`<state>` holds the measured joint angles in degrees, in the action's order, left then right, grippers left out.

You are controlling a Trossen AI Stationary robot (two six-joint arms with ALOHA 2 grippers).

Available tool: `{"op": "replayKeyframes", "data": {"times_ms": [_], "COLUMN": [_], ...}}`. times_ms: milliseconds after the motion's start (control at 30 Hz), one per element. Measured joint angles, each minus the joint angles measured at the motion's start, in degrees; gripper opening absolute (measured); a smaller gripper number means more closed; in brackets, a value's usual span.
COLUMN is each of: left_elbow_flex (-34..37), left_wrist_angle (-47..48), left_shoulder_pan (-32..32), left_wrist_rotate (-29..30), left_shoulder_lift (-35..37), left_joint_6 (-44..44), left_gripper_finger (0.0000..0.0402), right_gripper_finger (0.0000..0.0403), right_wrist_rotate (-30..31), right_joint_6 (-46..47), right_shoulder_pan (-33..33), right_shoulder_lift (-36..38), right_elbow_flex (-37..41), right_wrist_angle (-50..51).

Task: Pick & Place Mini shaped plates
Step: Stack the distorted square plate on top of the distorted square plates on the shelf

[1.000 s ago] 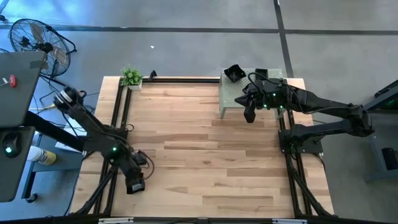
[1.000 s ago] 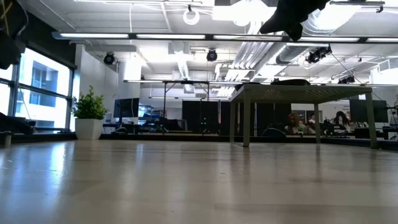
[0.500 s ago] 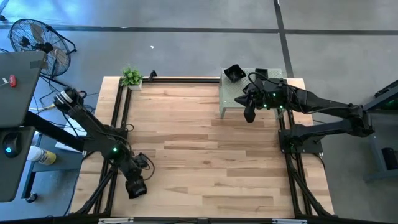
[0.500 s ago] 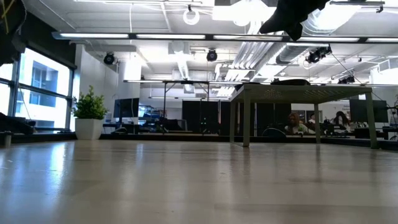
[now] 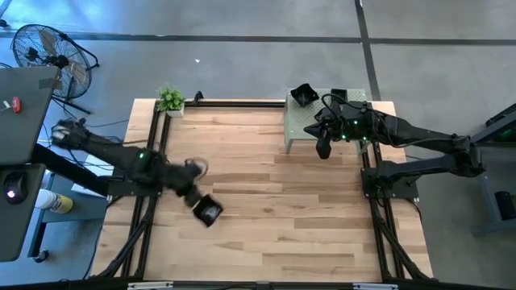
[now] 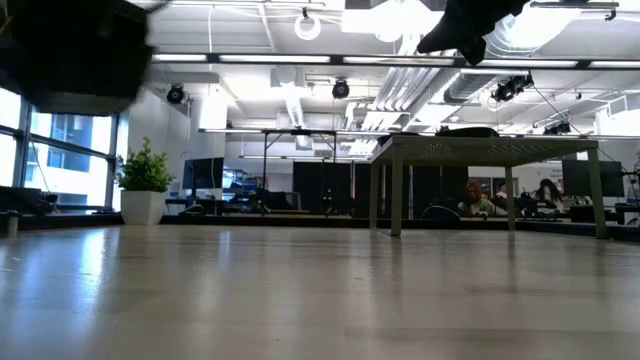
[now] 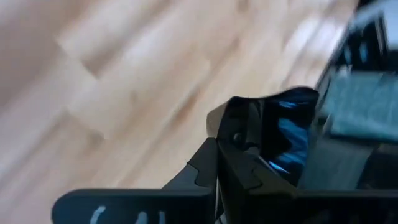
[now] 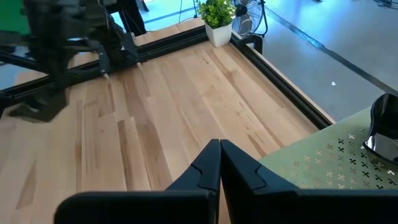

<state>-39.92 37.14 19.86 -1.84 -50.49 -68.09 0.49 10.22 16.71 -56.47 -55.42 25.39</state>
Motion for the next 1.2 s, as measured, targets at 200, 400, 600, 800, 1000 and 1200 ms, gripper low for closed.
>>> {"op": "replayKeyframes", "data": {"times_ms": [200,400,600,800,1000,1200], "left_elbow_flex": [-3.62,-7.59,-13.88,-19.15,-20.47,-20.51], "left_wrist_angle": [-3.35,-14.93,-16.71,-17.38,-21.21,-23.88], "left_shoulder_pan": [-19.09,-29.91,-31.95,-31.91,-31.90,-31.91], "left_wrist_rotate": [-4.23,-10.06,-12.66,-14.17,-15.76,-15.34], "left_shoulder_lift": [-6.93,-19.39,-32.85,-42.08,-47.18,-49.65], "left_joint_6": [11.63,21.85,26.99,28.96,28.91,28.65], "left_gripper_finger": [0.0000,0.0000,0.0000,0.0000,0.0000,0.0000], "right_gripper_finger": [0.0002,0.0004,0.0003,0.0002,0.0003,0.0004], "right_wrist_rotate": [-0.02,-0.09,-0.80,-0.79,-0.77,-0.72], "right_joint_6": [0.17,0.27,0.31,0.28,0.28,0.37], "right_shoulder_pan": [0.00,0.00,0.00,0.00,0.00,0.00], "right_shoulder_lift": [0.00,0.00,0.00,0.00,0.00,0.00], "right_elbow_flex": [0.00,0.00,0.00,0.00,0.00,0.00], "right_wrist_angle": [-0.04,-0.04,-0.04,-0.02,0.02,0.02]}}
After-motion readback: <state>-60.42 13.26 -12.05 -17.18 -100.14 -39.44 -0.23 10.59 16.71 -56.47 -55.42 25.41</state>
